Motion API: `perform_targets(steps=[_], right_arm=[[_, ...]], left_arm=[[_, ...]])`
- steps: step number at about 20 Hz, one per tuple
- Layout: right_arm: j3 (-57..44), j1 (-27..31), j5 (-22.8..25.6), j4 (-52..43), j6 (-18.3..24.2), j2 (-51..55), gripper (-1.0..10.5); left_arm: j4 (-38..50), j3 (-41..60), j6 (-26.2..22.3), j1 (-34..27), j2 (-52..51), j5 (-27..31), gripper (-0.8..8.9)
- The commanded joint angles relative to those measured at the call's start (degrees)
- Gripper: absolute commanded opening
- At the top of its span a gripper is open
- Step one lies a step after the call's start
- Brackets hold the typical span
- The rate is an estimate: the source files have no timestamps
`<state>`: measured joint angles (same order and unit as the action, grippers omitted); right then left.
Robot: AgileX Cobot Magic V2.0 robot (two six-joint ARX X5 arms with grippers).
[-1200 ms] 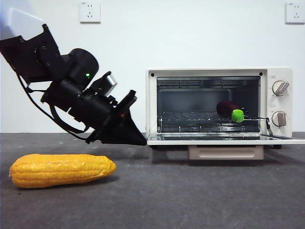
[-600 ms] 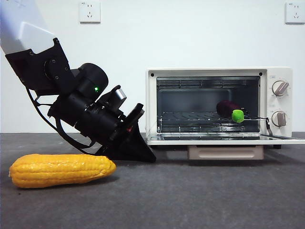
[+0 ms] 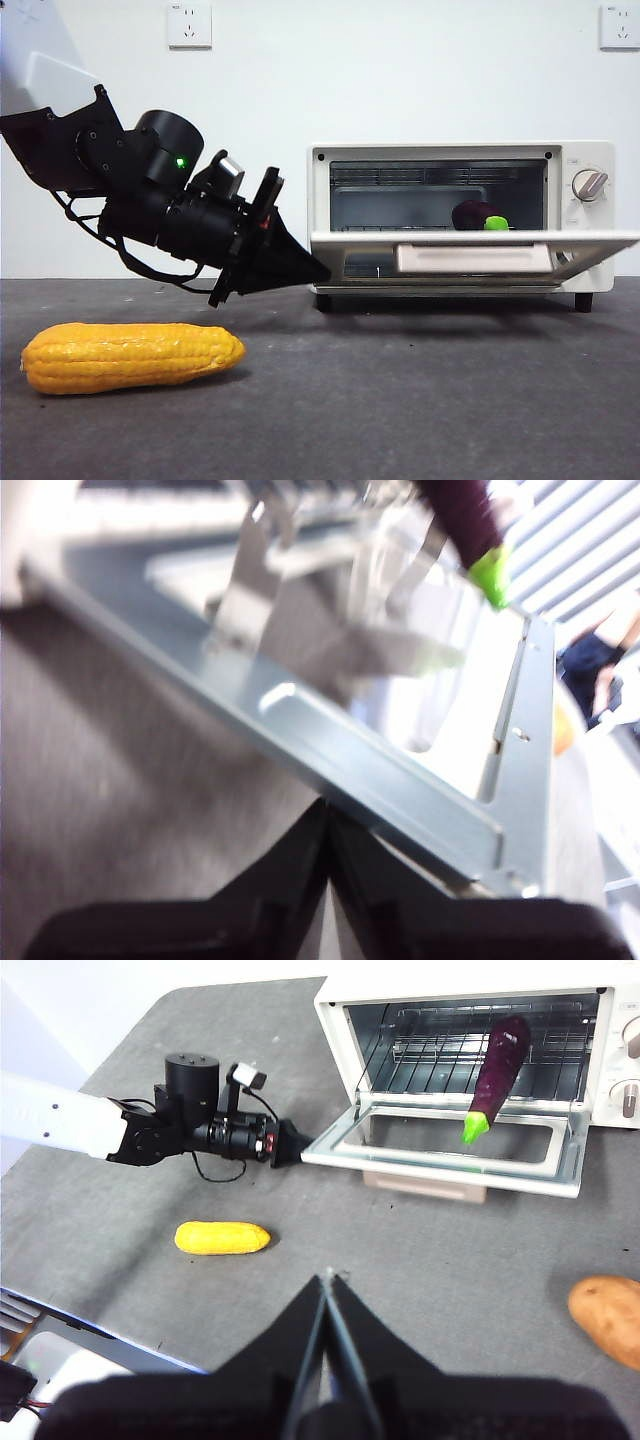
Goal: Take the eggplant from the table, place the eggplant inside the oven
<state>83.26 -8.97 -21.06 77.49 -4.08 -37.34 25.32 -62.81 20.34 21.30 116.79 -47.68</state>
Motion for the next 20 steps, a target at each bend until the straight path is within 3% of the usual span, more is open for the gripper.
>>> perform_targets(steps=[1,5,12,15,20], right_arm=[[0.1,-0.1,-0.2,1.4,-0.4,0.2,-0.1],[0.1,-0.1,-0.2,1.4,-0.4,0.2,-0.1],[0.1,-0.1,-0.2,1.4,-0.5,0.2,-0.1],[0.1,-0.1,-0.2,1.4,-0.4,0.2,-0.1],[0.1,-0.1,-0.2,1.4,-0.4,0.2,-0.1]], left_arm=[[3.6,-1.7,3.4,-0.4,0.6,-0.8,-0.08],[4.3,-6.0,3.7,-0.5,0.6,0.0,-0.08],[3.9,-13.2,2.2,-0.9,0.6,8.3,-0.08],[2.5,-15.0,1.7,-1.3,0.5,8.0,-0.08],[-2.4,-15.8,2.0,-1.5,-0.8,2.3,-0.07]])
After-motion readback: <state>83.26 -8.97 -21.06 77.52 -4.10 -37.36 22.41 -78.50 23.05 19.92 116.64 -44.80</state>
